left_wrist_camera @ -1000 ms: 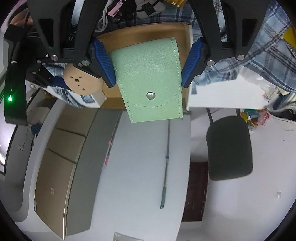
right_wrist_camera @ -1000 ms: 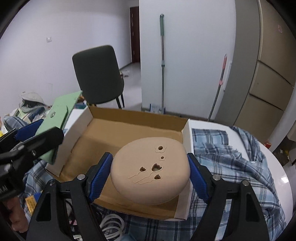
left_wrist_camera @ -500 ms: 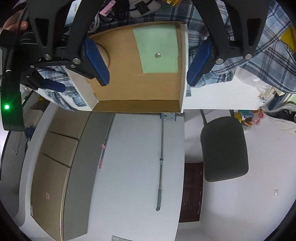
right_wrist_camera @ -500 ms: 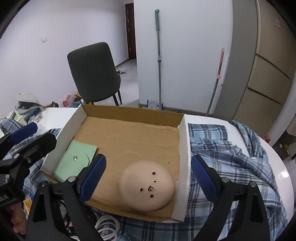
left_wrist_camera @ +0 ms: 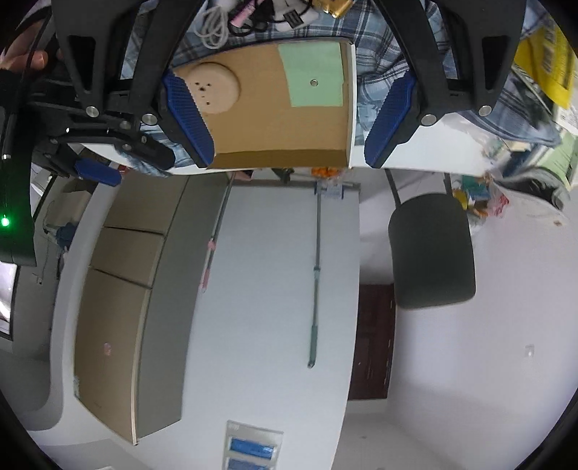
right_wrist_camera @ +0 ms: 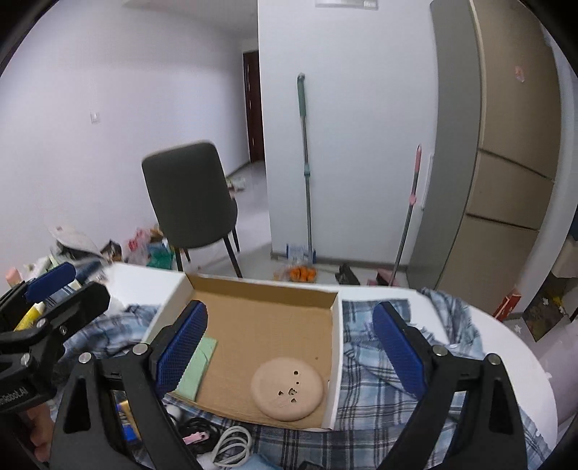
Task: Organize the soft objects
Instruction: 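Withdraw both grippers from the box toward the remaining items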
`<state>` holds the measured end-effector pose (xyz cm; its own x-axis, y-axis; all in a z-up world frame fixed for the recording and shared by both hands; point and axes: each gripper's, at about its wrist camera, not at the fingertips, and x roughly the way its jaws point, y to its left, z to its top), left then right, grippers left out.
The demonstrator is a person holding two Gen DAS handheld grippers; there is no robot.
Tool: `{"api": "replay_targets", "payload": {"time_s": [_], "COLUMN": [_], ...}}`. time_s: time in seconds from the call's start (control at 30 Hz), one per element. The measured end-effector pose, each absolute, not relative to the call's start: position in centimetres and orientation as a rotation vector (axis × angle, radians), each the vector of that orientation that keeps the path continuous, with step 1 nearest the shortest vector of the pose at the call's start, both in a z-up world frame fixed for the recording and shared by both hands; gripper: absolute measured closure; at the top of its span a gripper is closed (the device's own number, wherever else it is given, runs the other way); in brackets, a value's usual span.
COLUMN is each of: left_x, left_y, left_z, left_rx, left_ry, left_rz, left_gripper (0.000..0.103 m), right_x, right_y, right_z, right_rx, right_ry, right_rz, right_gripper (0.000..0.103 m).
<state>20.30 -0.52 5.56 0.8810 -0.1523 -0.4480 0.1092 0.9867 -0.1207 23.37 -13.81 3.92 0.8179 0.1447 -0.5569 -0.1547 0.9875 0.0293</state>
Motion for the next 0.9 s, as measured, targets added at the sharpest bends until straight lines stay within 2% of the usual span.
{"api": "replay_targets", "payload": {"time_s": [0.27, 0.53, 0.63, 0.7, 0.9], "left_x": [13.7, 8.5, 7.5, 6.7, 6.3], "left_y": [0.1, 0.0, -0.3, -0.3, -0.2], "left_z": [9.1, 8.2, 7.3, 6.6, 4.9], "left_rx": [-0.084, -0.067, -0.056, -0.046, -0.057], "left_ry": [0.382, 0.387, 0.397, 0.391, 0.376], "left_rz": [-0.137, -0.154, -0.151, -0.146, -0.144], "left_gripper": [0.016, 0.015, 0.01, 0.0, 0.0], "right_x": [18.0, 13.8, 12.8, 12.2, 12.0], "right_y": [-14.0, -14.0, -14.1, -14.4, -14.7], "right_z": [7.4, 5.6, 4.6, 4.0, 2.1], "right_rx": [-0.025, -0.041, -0.036, -0.034, -0.024], "right_ry": [0.499, 0.51, 0.53, 0.535, 0.577], "right_rz": [0.178, 0.173, 0.17, 0.163, 0.137], "right_gripper": [0.011, 0.011, 0.011, 0.011, 0.011]}}
